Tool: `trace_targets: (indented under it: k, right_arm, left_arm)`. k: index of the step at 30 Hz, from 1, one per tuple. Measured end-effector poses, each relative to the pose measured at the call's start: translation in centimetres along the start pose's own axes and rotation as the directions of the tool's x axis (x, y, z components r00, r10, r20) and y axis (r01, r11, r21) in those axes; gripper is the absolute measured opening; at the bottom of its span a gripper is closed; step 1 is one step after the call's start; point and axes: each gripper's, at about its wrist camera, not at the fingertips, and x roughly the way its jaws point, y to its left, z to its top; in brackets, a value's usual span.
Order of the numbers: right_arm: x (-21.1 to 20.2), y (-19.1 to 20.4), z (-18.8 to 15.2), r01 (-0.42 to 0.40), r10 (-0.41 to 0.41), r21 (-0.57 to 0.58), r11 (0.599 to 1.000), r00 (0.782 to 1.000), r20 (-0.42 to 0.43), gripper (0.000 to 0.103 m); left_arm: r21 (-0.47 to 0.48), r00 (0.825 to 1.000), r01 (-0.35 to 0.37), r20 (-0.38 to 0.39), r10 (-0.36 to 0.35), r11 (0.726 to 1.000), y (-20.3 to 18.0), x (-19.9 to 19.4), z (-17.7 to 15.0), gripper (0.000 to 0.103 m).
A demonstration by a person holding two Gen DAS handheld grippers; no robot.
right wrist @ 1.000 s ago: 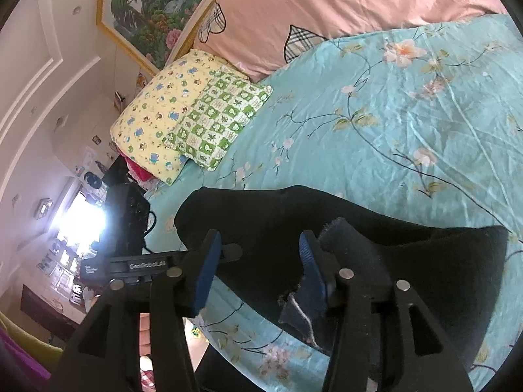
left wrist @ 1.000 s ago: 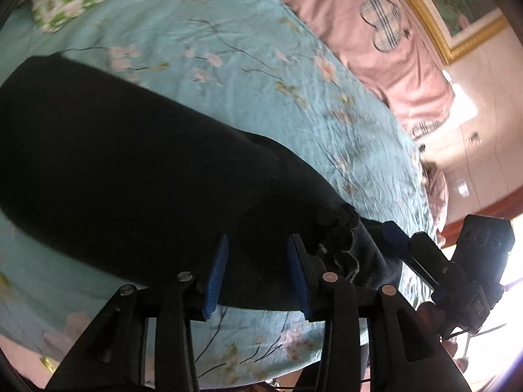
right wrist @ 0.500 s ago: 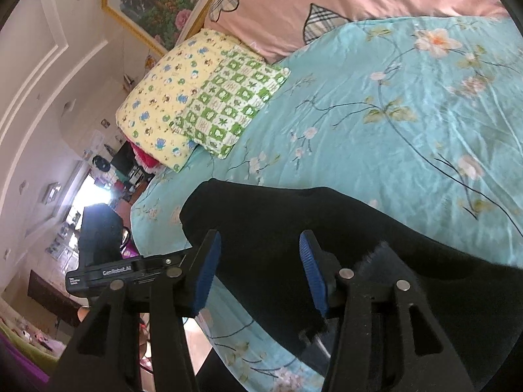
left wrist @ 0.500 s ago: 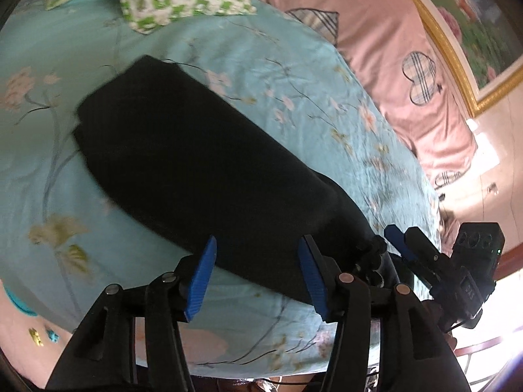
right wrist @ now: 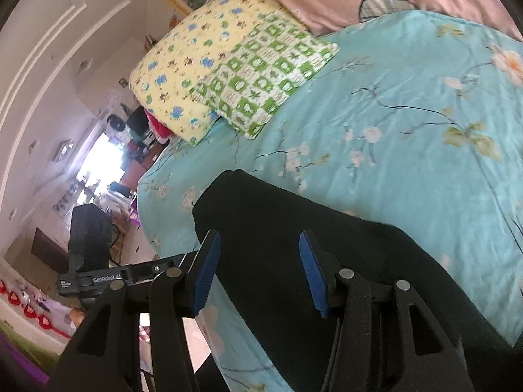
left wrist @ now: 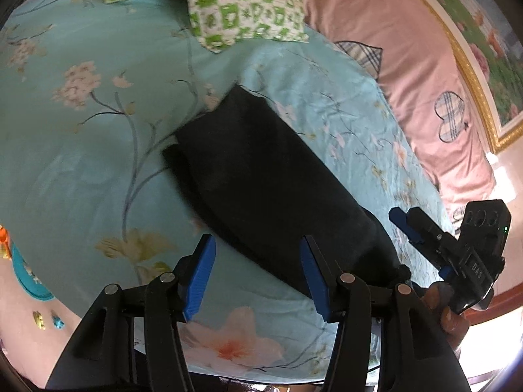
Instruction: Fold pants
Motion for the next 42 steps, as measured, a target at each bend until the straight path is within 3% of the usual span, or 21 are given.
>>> trace_targets:
  k: [11, 16, 23, 30, 32, 35, 37, 39, 42]
  right_arm:
    - [5.2, 1.1, 4.1, -0.027, 0.016, -0.108, 0.994, 0.995, -0.099, 0.052]
    - [9.0, 0.8, 6.3, -0.047, 0.015, -0.162, 0.986, 0.982, -0.189, 0.052]
    - [14.2, 0.8, 8.5, -0.145, 0.073, -0.198, 0.969, 0.940, -0.332, 0.052]
    - [18.7, 0.7, 9.6, -0.237, 0.138, -0.170, 0.957, 0.881, -0.452, 0.052]
    - [19.9, 0.9, 9.5, -0.234, 0.118, -0.181, 0.955, 0.861, -0.495, 0.052]
    - [20.8, 1.3, 9.0, -0.229, 0.095, -0.204, 0.952, 0.852, -0.515, 0.050]
    - [20.8, 1.7, 8.9, -0.243, 0.108, -0.204, 0.948, 0.851, -0.515, 0.036]
    - [20.7, 2.1, 8.7, -0.234, 0.094, -0.219, 0.947, 0.856, -0.508, 0.033]
    - [20.3, 2.5, 8.5, -0.223, 0.079, -0.237, 0.946, 0.864, -0.497, 0.027]
  left_arm:
    - [-0.083, 0.999, -0.043, 0.002, 0.043, 0.996, 2.6, 1.6, 2.0, 0.054]
    - [-0.141, 0.999, -0.049, -0.022, 0.046, 0.989, 3.8, 3.1, 2.7, 0.054]
    - [-0.200, 0.999, -0.040, -0.020, 0.037, 0.979, 4.9, 4.3, 3.6, 0.054]
    - [-0.202, 0.999, -0.046, -0.012, 0.044, 0.978, 5.1, 4.7, 4.1, 0.054]
    - [-0.201, 0.999, -0.050, -0.011, 0.049, 0.978, 5.1, 4.9, 4.2, 0.052]
    - [-0.200, 0.999, -0.054, -0.007, 0.053, 0.978, 5.0, 5.0, 4.3, 0.051]
    - [-0.197, 0.998, -0.062, -0.004, 0.063, 0.979, 4.9, 5.1, 4.4, 0.046]
    - [-0.193, 0.999, -0.052, -0.006, 0.052, 0.980, 4.8, 5.3, 4.6, 0.033]
    - [-0.198, 0.999, -0.047, 0.005, 0.049, 0.979, 4.6, 5.3, 4.5, 0.026]
